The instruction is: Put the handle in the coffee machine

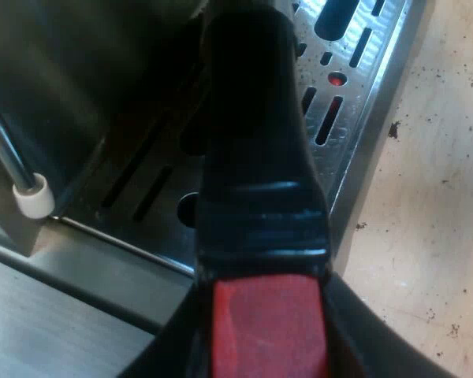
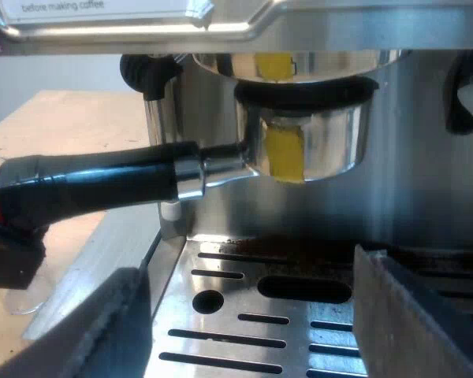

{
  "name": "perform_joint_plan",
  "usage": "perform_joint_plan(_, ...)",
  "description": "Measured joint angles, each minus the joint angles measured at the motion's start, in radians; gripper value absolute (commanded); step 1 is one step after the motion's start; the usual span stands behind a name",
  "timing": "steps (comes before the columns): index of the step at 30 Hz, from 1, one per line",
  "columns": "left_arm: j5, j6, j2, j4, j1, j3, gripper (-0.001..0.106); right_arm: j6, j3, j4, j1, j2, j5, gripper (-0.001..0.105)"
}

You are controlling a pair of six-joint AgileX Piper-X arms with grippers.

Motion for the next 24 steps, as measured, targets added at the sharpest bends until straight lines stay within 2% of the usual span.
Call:
perform_joint_plan(11,-0.002,0.0,0.0,0.002,0.0,-0.038,0.0,0.0,0.0,0.0,0.0,0.0,0.0,0.057)
perform_joint_plan(17,0.005,0.013,0.0,0.065,0.0,-0.081,0.0,0.0,0.0,0.0,0.0,0.0,0.0,0.057)
perform_joint_plan(24,0.007,0.013,-0.005,0.08,0.0,-0.096,0.0,0.0,0.0,0.0,0.0,0.0,0.0,0.057)
